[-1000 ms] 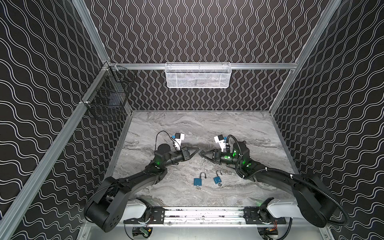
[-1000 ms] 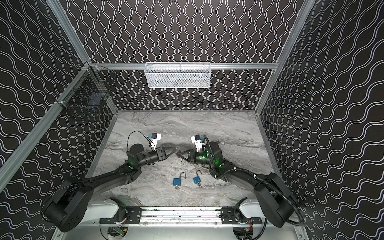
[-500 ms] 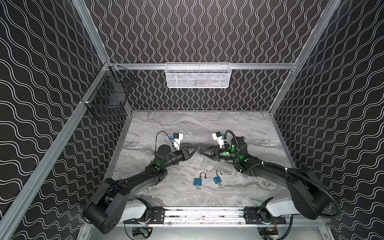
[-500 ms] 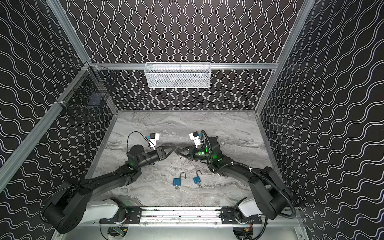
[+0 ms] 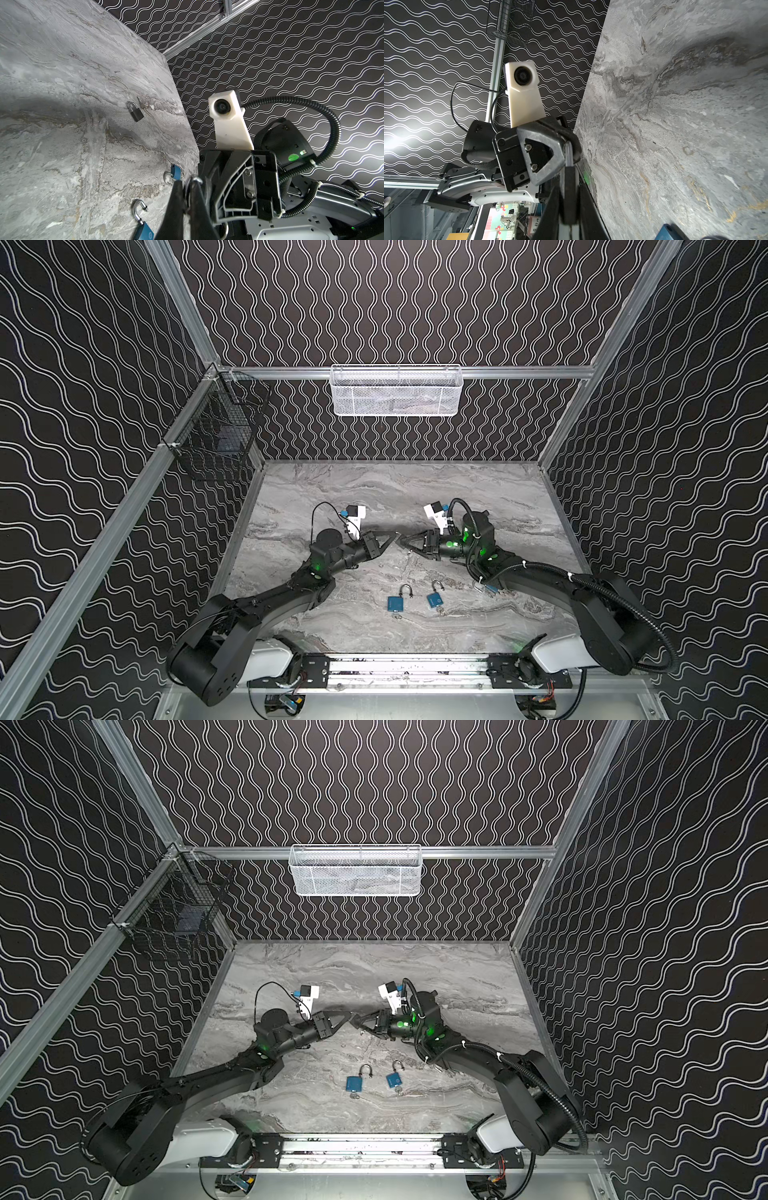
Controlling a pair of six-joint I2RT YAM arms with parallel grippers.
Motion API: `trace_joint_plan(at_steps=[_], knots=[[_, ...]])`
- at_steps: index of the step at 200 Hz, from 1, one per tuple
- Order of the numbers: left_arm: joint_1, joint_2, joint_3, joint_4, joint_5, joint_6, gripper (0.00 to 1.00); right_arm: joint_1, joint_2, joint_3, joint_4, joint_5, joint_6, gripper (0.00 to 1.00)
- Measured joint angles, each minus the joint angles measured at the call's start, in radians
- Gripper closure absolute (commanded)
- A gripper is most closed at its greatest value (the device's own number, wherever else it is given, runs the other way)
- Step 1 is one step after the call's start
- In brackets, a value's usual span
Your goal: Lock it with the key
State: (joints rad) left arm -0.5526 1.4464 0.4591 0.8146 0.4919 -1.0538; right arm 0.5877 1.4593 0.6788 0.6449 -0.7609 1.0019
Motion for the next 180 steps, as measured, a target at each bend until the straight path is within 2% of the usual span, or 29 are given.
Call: trace_joint_plan(at_steps=[180], knots=[[-0.003,0.069,0.014,0.055,0.018,-0.064,1.0,-0.002,0.029,-0.031,0.071,-0.018,0.002,1.0]])
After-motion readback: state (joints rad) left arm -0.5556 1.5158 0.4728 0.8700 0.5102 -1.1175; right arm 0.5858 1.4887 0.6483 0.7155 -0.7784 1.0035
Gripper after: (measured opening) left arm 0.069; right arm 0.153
